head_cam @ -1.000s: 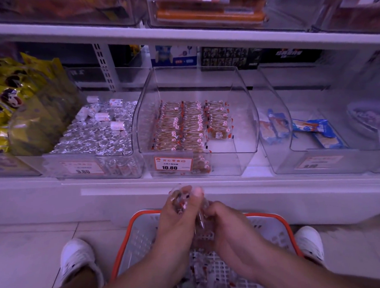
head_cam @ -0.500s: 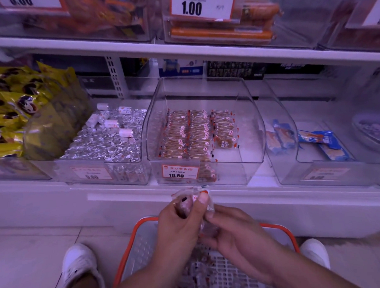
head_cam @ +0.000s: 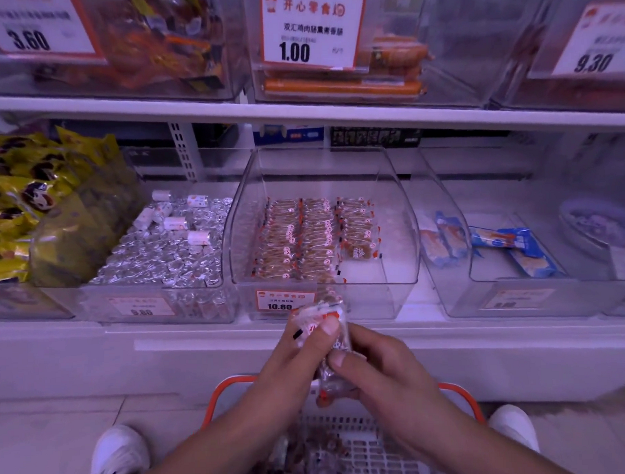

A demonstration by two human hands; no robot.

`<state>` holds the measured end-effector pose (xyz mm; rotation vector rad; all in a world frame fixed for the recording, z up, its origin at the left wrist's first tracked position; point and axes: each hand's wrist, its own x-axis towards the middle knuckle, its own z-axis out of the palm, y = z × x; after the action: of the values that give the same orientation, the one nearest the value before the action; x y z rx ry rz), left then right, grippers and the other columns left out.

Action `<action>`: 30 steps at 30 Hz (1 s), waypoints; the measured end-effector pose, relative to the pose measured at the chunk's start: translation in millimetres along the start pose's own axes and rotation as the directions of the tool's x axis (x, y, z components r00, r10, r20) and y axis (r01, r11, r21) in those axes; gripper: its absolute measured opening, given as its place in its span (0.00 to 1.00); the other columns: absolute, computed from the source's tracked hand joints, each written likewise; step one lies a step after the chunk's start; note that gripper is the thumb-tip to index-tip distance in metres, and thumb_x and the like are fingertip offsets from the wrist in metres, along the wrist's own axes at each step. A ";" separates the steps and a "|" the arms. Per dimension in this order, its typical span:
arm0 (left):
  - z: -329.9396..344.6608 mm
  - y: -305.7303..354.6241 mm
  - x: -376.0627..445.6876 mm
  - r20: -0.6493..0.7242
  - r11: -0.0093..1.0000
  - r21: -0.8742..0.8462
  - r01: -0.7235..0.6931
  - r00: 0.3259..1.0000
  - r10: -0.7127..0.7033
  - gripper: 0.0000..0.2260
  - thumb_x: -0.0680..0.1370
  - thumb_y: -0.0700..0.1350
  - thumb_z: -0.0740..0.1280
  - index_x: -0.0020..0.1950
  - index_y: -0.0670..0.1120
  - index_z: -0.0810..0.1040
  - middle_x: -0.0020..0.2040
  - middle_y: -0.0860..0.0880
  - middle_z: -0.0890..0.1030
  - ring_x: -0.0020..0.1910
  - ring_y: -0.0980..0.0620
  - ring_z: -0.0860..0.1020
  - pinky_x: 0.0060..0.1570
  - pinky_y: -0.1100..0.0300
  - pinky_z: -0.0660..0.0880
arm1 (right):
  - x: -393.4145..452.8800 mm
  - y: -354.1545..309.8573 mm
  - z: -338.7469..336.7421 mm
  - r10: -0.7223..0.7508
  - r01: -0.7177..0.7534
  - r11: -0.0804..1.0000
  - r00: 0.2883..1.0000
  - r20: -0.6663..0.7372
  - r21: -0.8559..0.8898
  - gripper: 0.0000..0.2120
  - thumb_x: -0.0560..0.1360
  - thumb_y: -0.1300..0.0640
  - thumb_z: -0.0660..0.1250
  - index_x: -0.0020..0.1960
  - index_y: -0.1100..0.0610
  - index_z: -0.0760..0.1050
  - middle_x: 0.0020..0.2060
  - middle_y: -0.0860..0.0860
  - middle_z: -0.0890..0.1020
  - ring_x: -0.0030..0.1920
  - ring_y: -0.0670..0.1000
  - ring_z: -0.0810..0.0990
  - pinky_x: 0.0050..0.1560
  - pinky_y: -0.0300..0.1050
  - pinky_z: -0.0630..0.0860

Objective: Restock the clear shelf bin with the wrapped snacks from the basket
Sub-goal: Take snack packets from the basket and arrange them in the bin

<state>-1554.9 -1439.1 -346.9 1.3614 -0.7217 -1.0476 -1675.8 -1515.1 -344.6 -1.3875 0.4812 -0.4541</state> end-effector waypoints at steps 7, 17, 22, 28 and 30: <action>-31.9 77.8 38.6 0.188 0.719 0.560 -0.412 0.908 0.374 0.47 0.61 0.64 0.79 0.76 0.64 0.59 0.67 0.64 0.71 0.63 0.70 0.73 0.58 0.72 0.73 | 26.3 -69.4 -46.1 -0.283 0.199 0.761 0.958 -0.040 -0.617 0.29 0.63 0.48 0.75 0.64 0.49 0.77 0.45 0.45 0.84 0.43 0.40 0.81 0.46 0.37 0.79; -13.3 110.7 150.1 0.527 0.360 0.730 -0.580 0.814 0.244 0.55 0.62 0.52 0.83 0.79 0.63 0.51 0.65 0.60 0.76 0.58 0.69 0.71 0.53 0.84 0.64 | 85.8 -88.6 -93.2 -0.361 0.235 0.336 0.927 0.106 -0.912 0.41 0.63 0.45 0.78 0.70 0.37 0.61 0.47 0.29 0.77 0.49 0.24 0.74 0.44 0.15 0.65; -8.4 101.2 162.0 0.608 0.193 0.711 -0.676 0.729 0.316 0.52 0.63 0.57 0.75 0.77 0.68 0.45 0.67 0.57 0.72 0.62 0.58 0.75 0.62 0.65 0.73 | 99.2 -83.3 -108.0 -0.357 0.243 0.309 0.926 0.125 -0.920 0.38 0.66 0.44 0.76 0.70 0.39 0.59 0.56 0.40 0.79 0.52 0.35 0.76 0.47 0.19 0.67; -1.7 87.5 176.5 0.561 0.303 0.668 -0.680 0.727 0.396 0.50 0.64 0.50 0.80 0.77 0.67 0.54 0.66 0.58 0.75 0.60 0.60 0.77 0.58 0.60 0.77 | 100.6 -76.7 -124.4 -0.357 0.177 0.166 0.928 0.109 -0.970 0.47 0.67 0.36 0.74 0.77 0.45 0.52 0.68 0.47 0.74 0.64 0.47 0.73 0.60 0.42 0.72; 3.4 76.1 185.0 0.535 0.443 0.610 -0.657 0.754 0.381 0.48 0.63 0.47 0.81 0.76 0.66 0.57 0.60 0.57 0.76 0.56 0.60 0.78 0.54 0.61 0.78 | 94.3 -74.2 -129.4 -0.382 0.129 0.117 0.921 0.076 -0.985 0.53 0.67 0.32 0.70 0.80 0.52 0.48 0.76 0.52 0.63 0.73 0.49 0.61 0.74 0.49 0.62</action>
<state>-1470.8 -1614.8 -301.2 1.4946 -1.9031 -0.3983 -1673.9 -1683.3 -291.5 -2.8339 0.7672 -0.5951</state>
